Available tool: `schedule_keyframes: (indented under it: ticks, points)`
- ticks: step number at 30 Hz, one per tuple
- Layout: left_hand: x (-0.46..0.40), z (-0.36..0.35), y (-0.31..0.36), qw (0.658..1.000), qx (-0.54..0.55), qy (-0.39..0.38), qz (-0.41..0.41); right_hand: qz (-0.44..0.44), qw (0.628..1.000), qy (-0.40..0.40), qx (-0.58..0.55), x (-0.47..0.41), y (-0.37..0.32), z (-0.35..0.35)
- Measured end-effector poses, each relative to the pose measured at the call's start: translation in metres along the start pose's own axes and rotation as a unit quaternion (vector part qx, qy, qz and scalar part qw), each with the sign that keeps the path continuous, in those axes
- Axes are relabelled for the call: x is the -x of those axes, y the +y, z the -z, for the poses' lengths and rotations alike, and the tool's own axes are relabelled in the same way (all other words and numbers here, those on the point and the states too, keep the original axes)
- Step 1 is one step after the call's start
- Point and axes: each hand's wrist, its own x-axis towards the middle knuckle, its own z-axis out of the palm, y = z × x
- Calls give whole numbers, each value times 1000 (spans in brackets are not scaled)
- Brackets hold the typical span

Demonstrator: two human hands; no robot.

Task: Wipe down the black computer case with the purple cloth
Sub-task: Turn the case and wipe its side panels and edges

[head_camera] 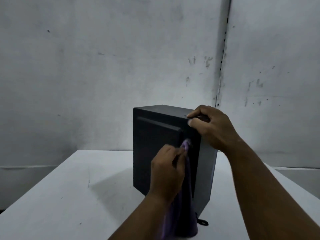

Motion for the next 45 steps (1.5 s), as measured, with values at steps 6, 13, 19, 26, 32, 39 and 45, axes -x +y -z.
schedule_keyframes:
  ticks: [6, 13, 19, 26, 32, 39, 45]
  points:
    - [25, 2, -12, 997, -22, -64, -22, -17, 970, 65, 235, -2, -27, -34]
    - [-28, 18, -11, 998, -52, 12, -23, 34, 972, 168, 161, -1, -4, -33]
    - [-72, 46, -51, 970, -92, 74, 212, 8, 981, 162, 102, 3, -2, -22]
    - [-77, 51, -78, 907, 15, 35, 420, -6, 982, 175, 67, 4, -2, -23]
    - [-72, 56, -80, 907, 26, 13, 420, -6, 979, 194, 58, 5, -2, -26]
    - [-62, 58, -73, 910, 30, 34, 412, 11, 974, 223, 32, 6, 2, -33]
    - [-56, 63, -66, 915, 27, 46, 400, 12, 970, 241, 24, 8, 11, -23]
